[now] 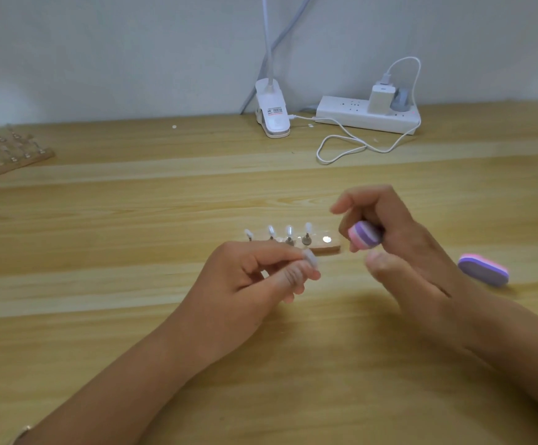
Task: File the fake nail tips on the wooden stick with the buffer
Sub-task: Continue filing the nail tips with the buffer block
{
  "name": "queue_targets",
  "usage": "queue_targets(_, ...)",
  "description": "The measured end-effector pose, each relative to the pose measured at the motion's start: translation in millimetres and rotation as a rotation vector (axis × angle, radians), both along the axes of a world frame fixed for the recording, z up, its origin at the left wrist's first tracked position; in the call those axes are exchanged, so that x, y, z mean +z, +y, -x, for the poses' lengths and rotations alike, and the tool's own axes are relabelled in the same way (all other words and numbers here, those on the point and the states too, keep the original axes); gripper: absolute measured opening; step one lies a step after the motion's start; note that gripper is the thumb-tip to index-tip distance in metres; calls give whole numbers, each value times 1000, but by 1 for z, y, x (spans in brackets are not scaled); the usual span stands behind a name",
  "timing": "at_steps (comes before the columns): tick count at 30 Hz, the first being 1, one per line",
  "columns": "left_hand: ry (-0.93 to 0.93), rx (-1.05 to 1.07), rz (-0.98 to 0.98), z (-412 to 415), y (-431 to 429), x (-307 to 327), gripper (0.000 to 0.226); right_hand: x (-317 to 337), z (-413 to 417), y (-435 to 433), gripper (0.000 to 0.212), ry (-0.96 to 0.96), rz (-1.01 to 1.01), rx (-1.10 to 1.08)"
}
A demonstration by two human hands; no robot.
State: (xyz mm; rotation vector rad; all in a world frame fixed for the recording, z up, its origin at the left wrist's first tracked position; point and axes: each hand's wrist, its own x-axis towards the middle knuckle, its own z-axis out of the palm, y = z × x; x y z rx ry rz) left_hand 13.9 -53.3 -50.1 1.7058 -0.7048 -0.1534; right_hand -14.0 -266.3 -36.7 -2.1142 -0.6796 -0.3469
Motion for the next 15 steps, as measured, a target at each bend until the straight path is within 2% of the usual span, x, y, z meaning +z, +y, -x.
queue_targets(3,-38,35,-50,1,0,1,14,-6,1,3,19,10,67,35)
queue_targets(6,-82,47,-66,1,1,3,23,-12,-2,5,27,-120,182,89)
queue_targets(9,-44,58,-58,0,1,2,21,-10,-7,3,26,-257,172,9)
queue_targets(15,54,-10,-16,2,1,2,23,-8,-4,3,26,-357,166,-14)
